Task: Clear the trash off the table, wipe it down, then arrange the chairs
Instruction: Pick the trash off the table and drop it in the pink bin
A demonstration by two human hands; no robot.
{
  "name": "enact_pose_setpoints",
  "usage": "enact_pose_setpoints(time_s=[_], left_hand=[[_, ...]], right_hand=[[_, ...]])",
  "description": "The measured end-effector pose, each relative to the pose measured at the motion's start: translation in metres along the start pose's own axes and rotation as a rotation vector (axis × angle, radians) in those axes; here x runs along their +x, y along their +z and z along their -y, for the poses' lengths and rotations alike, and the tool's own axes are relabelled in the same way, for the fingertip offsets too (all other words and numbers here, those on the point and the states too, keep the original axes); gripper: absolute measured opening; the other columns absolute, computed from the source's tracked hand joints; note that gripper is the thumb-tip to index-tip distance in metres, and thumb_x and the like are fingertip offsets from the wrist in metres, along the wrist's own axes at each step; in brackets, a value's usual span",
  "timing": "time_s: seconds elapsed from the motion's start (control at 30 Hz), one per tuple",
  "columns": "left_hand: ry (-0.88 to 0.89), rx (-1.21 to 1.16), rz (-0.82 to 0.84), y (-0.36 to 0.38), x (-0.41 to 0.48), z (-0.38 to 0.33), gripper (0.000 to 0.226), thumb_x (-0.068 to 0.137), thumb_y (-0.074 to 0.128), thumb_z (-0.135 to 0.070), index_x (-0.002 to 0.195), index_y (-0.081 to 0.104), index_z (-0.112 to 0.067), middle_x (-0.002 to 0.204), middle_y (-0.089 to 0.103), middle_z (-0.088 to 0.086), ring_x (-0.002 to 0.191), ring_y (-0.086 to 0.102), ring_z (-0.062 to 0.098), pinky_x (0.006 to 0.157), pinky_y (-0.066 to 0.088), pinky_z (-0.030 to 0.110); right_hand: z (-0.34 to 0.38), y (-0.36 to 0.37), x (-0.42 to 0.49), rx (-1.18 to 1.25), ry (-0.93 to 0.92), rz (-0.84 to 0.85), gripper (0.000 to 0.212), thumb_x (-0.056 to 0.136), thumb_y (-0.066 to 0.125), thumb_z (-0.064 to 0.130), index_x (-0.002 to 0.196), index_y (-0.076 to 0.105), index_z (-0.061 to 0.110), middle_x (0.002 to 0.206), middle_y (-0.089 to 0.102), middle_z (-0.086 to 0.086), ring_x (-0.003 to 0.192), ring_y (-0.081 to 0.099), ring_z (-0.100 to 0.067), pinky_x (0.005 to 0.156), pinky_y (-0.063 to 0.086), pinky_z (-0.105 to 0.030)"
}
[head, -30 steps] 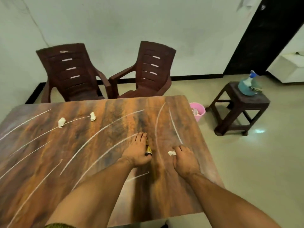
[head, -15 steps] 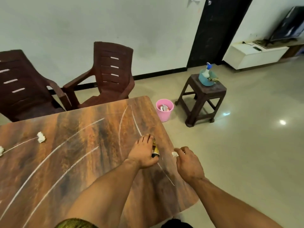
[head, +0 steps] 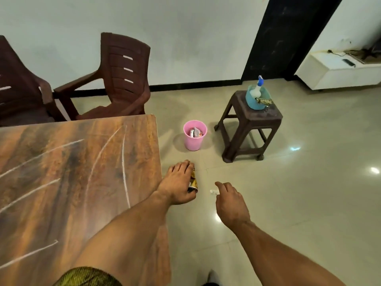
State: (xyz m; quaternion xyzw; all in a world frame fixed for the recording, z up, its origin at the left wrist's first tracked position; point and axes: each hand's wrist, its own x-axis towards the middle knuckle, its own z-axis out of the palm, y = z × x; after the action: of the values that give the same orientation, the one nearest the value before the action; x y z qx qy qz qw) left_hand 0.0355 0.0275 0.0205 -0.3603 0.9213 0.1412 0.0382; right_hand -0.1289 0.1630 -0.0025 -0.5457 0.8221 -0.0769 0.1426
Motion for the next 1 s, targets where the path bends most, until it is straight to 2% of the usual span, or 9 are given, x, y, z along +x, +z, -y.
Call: enact_pose_setpoints(time_s=[0.17, 0.33, 0.47, 0.73, 0.9, 1.0], left_hand=[[-0.115, -0.031, 0.002, 0.001, 0.044, -0.038, 0.093, 0.084, 0.052, -0.055, 0.157, 0.018, -0.009, 0.162, 0.023, 0.012, 0.149, 0.021, 0.030, 0.122, 0.020, 0.044], [-0.204, -0.045, 0.012, 0.001, 0.090, -0.033, 0.093, 0.085, 0.050, -0.057, 0.158, 0.016, -0.010, 0.162, 0.022, 0.012, 0.149, 0.021, 0.029, 0.122, 0.020, 0.043], [-0.256, -0.060, 0.032, 0.003, 0.137, -0.013, 0.094, 0.084, 0.051, -0.059, 0.157, 0.016, -0.011, 0.162, 0.023, 0.012, 0.148, 0.023, 0.029, 0.122, 0.020, 0.044], [-0.240, -0.085, 0.038, -0.020, 0.293, 0.044, 0.093, 0.084, 0.055, -0.056, 0.156, 0.019, -0.010, 0.158, 0.029, 0.011, 0.145, 0.027, 0.028, 0.120, 0.022, 0.042], [-0.371, -0.136, 0.053, -0.016, 0.369, 0.089, 0.091, 0.082, 0.059, -0.054, 0.152, 0.024, -0.009, 0.152, 0.034, 0.011, 0.140, 0.033, 0.028, 0.116, 0.027, 0.041], [-0.454, -0.157, 0.073, 0.005, 0.416, 0.121, 0.092, 0.080, 0.061, -0.054, 0.151, 0.023, -0.010, 0.150, 0.034, 0.009, 0.138, 0.035, 0.028, 0.114, 0.030, 0.041]], right_hand=[[-0.067, -0.034, 0.038, -0.028, -0.077, 0.044, 0.046, 0.100, 0.042, 0.017, 0.145, 0.042, 0.024, 0.133, 0.052, 0.001, 0.112, 0.054, -0.020, 0.095, 0.042, -0.032], [-0.091, -0.045, 0.114, -0.010, -0.122, 0.031, 0.044, 0.098, 0.045, 0.015, 0.141, 0.046, 0.021, 0.128, 0.054, -0.001, 0.109, 0.055, -0.021, 0.093, 0.044, -0.034], [-0.088, -0.046, 0.176, -0.001, -0.169, 0.050, 0.044, 0.097, 0.045, 0.015, 0.141, 0.046, 0.021, 0.129, 0.054, -0.002, 0.113, 0.054, -0.024, 0.095, 0.043, -0.037], [-0.072, -0.046, 0.342, 0.026, -0.197, 0.062, 0.039, 0.101, 0.042, 0.016, 0.139, 0.048, 0.019, 0.132, 0.054, -0.001, 0.113, 0.053, -0.021, 0.098, 0.044, -0.033], [-0.063, -0.032, 0.444, 0.023, -0.228, 0.128, 0.038, 0.097, 0.047, 0.012, 0.134, 0.052, 0.014, 0.127, 0.055, -0.007, 0.109, 0.057, -0.029, 0.092, 0.046, -0.040], [-0.068, -0.008, 0.506, 0.012, -0.245, 0.173, 0.038, 0.096, 0.049, 0.010, 0.134, 0.051, 0.013, 0.127, 0.053, -0.008, 0.110, 0.056, -0.029, 0.090, 0.048, -0.038]])
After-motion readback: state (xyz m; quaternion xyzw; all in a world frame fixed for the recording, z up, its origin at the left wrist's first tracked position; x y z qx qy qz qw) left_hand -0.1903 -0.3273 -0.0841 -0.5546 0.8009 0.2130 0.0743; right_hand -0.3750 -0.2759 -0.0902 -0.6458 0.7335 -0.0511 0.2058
